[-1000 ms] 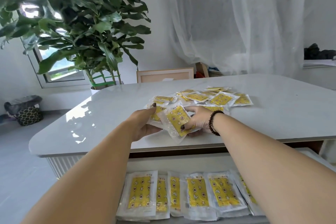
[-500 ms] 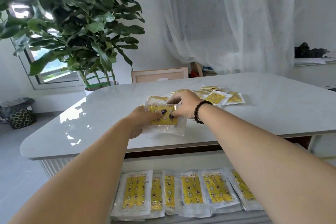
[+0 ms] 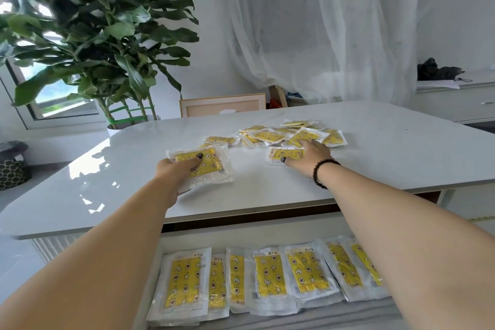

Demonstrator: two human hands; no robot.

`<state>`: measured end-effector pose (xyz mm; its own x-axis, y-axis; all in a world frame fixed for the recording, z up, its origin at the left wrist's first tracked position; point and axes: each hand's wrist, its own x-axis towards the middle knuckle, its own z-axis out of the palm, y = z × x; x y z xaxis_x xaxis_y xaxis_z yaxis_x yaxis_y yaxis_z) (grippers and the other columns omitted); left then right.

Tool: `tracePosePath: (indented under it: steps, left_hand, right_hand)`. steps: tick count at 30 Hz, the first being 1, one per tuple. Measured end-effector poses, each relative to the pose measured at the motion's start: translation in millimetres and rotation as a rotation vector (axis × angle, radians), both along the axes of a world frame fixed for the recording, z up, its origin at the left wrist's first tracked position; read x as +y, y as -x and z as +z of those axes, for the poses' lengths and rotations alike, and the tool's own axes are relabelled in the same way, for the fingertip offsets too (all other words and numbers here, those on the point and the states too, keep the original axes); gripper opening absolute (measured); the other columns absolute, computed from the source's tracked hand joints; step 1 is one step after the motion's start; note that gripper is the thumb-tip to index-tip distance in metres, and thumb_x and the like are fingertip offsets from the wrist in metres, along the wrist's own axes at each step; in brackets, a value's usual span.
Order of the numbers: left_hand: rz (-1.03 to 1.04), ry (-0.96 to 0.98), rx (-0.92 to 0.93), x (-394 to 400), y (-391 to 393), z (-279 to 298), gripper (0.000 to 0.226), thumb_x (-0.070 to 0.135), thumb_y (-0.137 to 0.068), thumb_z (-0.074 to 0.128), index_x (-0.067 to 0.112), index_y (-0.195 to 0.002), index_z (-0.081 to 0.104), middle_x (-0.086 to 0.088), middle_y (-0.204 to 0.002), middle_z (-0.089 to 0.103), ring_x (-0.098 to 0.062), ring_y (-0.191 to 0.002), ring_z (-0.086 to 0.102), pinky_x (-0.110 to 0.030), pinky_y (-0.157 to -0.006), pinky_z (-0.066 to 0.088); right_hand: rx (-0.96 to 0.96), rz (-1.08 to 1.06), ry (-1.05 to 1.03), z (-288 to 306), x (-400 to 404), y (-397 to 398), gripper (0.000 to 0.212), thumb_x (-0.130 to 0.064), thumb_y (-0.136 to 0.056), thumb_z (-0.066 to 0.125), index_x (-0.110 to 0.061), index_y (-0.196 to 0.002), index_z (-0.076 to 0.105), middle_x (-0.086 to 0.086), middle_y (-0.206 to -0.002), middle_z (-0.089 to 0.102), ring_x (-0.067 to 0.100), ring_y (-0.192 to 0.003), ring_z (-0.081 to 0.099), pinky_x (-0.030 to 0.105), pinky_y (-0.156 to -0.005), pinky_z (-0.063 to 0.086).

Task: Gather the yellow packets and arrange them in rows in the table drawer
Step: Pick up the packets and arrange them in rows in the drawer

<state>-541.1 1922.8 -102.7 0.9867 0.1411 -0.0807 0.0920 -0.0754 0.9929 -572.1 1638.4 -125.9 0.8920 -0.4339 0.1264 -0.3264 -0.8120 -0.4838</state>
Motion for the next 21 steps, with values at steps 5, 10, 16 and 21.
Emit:
tracePosePath:
  steps: [5, 10, 16, 21]
  left_hand:
    - [-0.057, -0.026, 0.007, -16, 1, -1, 0.029, 0.025, -0.077, 0.081, 0.014, -0.086, 0.055, -0.011, -0.102, 0.068, -0.03, -0.097, 0.068, -0.046, -0.092, 0.055]
    - [-0.117, -0.052, 0.013, -33, 4, -5, 0.024, 0.021, -0.079, 0.078, 0.016, -0.083, 0.055, -0.005, -0.09, 0.066, -0.027, -0.09, 0.066, -0.037, -0.085, 0.054]
    - [-0.146, -0.078, 0.036, -43, 10, -8, 0.021, 0.023, -0.079, 0.077, 0.018, -0.09, 0.06, -0.003, -0.088, 0.066, -0.021, -0.078, 0.061, -0.028, -0.068, 0.046]
    - [-0.133, -0.101, 0.054, -42, 12, -6, 0.029, 0.024, -0.077, 0.079, 0.015, -0.1, 0.064, -0.01, -0.102, 0.071, -0.029, -0.098, 0.068, -0.038, -0.08, 0.055]
  right_hand:
    - [0.139, 0.064, 0.228, -7, 7, -6, 0.074, -0.071, -0.083, 0.036, -0.024, -0.139, 0.042, 0.003, -0.144, 0.043, 0.025, -0.139, 0.029, 0.049, -0.112, 0.019]
    - [-0.095, 0.027, 0.426, -3, 16, -5, 0.056, -0.069, -0.08, 0.042, -0.016, -0.075, 0.059, 0.004, -0.096, 0.065, 0.025, -0.104, 0.054, 0.037, -0.095, 0.039]
    - [-0.051, 0.05, 0.142, -5, 9, -12, 0.041, -0.051, -0.076, 0.059, -0.019, -0.102, 0.051, 0.005, -0.117, 0.052, 0.026, -0.118, 0.039, 0.037, -0.094, 0.04]
    - [0.106, 0.039, 0.027, 5, 3, -2, 0.071, -0.061, -0.08, 0.05, -0.017, -0.133, 0.031, 0.007, -0.105, 0.056, 0.029, -0.095, 0.057, 0.03, -0.061, 0.045]
